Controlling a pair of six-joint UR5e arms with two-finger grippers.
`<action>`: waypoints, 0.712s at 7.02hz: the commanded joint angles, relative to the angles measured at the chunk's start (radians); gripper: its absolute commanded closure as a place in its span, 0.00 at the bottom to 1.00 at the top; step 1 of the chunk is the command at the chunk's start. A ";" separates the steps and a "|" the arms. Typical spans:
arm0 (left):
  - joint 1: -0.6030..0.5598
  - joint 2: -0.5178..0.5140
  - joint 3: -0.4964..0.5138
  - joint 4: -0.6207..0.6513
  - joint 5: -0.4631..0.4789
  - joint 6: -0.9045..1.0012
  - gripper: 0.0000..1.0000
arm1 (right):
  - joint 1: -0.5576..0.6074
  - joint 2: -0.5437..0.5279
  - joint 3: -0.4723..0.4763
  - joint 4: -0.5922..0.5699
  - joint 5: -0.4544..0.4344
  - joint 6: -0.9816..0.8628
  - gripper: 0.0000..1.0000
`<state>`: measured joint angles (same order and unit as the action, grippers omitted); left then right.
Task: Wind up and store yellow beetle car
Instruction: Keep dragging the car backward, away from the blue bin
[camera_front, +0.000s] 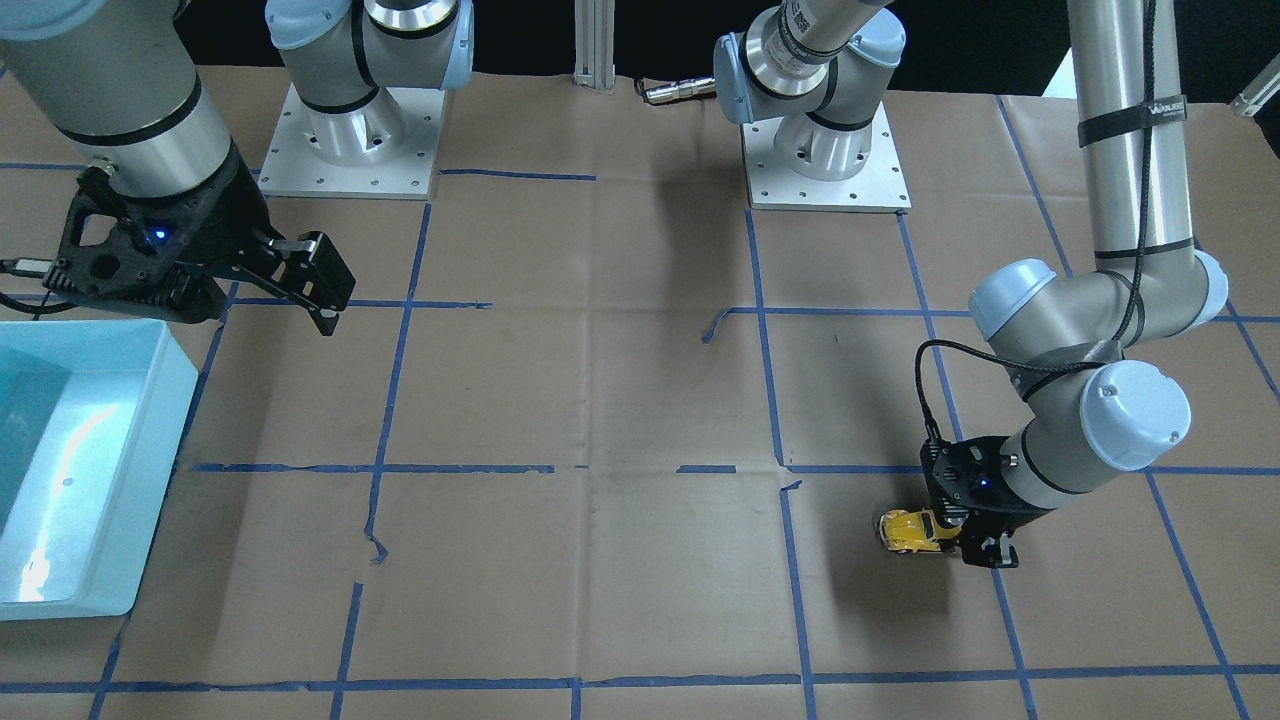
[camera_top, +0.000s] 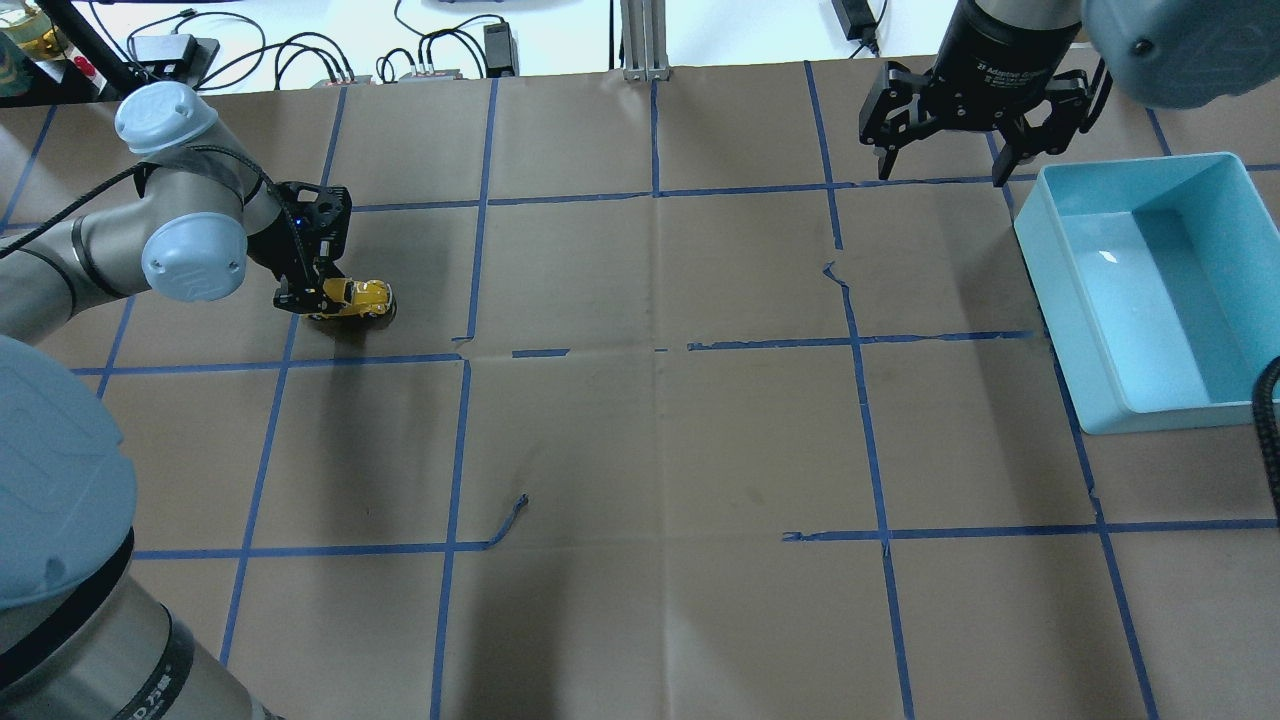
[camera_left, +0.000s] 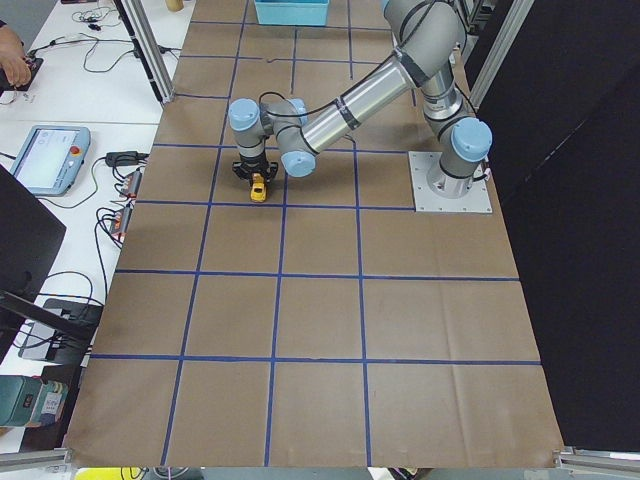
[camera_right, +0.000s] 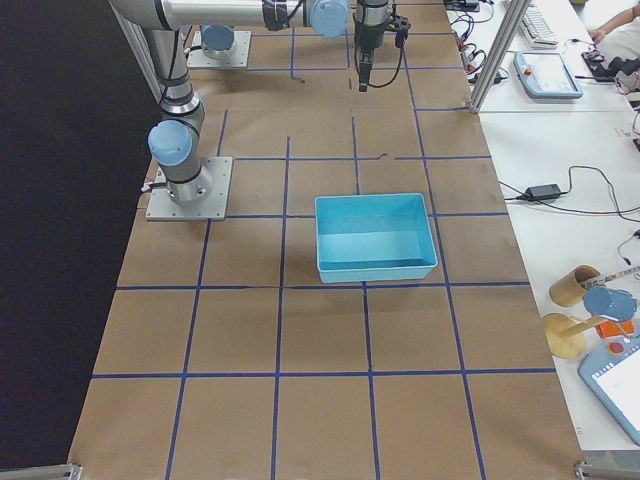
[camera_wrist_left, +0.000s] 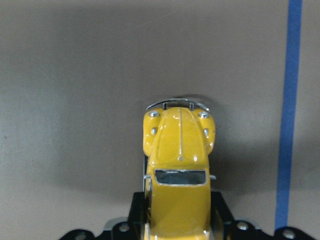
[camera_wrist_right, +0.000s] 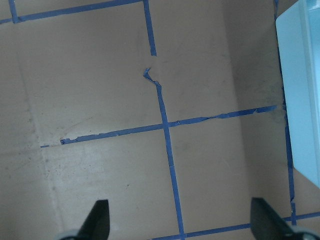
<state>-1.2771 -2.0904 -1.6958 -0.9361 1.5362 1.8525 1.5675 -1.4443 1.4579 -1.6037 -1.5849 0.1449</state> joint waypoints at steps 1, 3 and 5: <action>0.004 -0.003 -0.001 0.000 -0.002 0.019 1.00 | 0.000 0.022 -0.007 -0.001 0.009 -0.007 0.00; 0.033 -0.010 0.004 0.000 -0.005 0.057 1.00 | -0.001 0.028 -0.011 -0.002 0.011 -0.007 0.00; 0.041 -0.010 0.001 0.002 0.001 0.070 1.00 | -0.001 0.030 -0.011 -0.004 0.011 -0.007 0.00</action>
<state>-1.2423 -2.0991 -1.6946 -0.9346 1.5347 1.9144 1.5664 -1.4153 1.4468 -1.6070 -1.5743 0.1381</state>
